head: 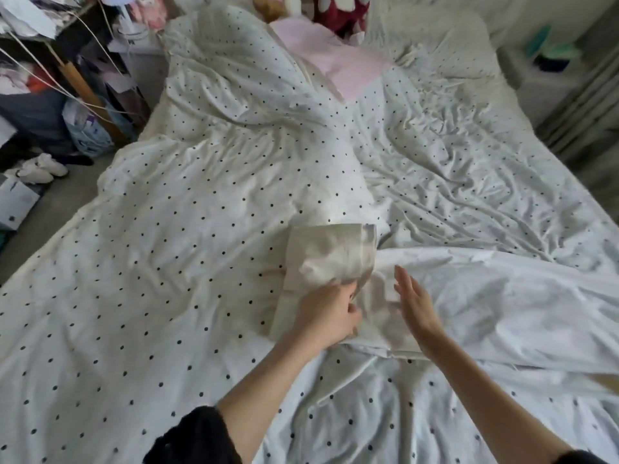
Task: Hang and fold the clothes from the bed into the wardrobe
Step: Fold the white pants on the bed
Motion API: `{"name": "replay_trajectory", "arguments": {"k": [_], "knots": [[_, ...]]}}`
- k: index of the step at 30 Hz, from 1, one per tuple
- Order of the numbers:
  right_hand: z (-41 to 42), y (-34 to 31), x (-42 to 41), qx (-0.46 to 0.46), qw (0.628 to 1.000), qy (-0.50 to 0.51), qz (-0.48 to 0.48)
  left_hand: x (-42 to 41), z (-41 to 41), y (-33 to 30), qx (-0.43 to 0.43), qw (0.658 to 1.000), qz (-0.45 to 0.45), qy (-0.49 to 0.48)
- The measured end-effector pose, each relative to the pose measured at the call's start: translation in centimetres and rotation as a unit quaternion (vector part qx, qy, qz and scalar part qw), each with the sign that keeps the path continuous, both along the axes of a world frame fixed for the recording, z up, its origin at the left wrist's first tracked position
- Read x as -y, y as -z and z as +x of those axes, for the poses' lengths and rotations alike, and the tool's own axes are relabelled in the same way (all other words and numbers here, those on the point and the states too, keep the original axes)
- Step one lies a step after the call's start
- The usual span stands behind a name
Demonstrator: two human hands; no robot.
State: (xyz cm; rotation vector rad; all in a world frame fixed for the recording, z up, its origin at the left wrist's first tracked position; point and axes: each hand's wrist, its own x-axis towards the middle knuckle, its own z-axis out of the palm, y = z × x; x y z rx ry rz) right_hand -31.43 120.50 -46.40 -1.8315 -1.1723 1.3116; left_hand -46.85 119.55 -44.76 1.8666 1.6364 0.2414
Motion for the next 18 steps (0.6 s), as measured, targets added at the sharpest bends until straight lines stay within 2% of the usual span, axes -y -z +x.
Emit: {"name": "replay_trajectory", "arguments": {"k": [2,4,6,8,10,11,13,15,18], "knots": [[1.7,0.0,0.8,0.033,0.999,-0.02,0.012,0.2,2.3,2.5,-0.085,0.995,0.0,0.056],[2.6,0.0,1.2,0.077,0.994,-0.058,0.045,0.2,3.7,4.5,-0.109,0.991,-0.006,0.079],[2.5,0.6,1.6,0.16,0.979,-0.1,0.073,0.7,3.6,5.3,-0.025,0.999,0.026,0.035],[1.3,1.4,2.1,0.244,0.951,-0.154,0.112,1.2,1.9,4.8,0.075,0.99,0.102,-0.06],[-0.6,2.4,2.7,0.296,0.912,-0.234,0.159,0.8,-1.1,5.0,0.084,0.968,0.178,-0.154],[-1.8,3.0,2.9,0.315,0.893,-0.264,0.183,0.3,-2.8,5.4,0.084,0.962,0.173,-0.196],[-4.3,3.9,2.9,0.344,0.869,-0.295,0.198,-0.8,-5.7,5.6,0.115,0.96,0.039,-0.252],[-5.9,4.5,2.7,0.378,0.861,-0.29,0.179,-1.5,-7.1,5.7,0.178,0.943,-0.111,-0.258],[-5.6,6.4,1.6,0.392,0.866,-0.298,0.082,-2.2,-7.4,5.7,0.253,0.912,-0.183,-0.267]]}}
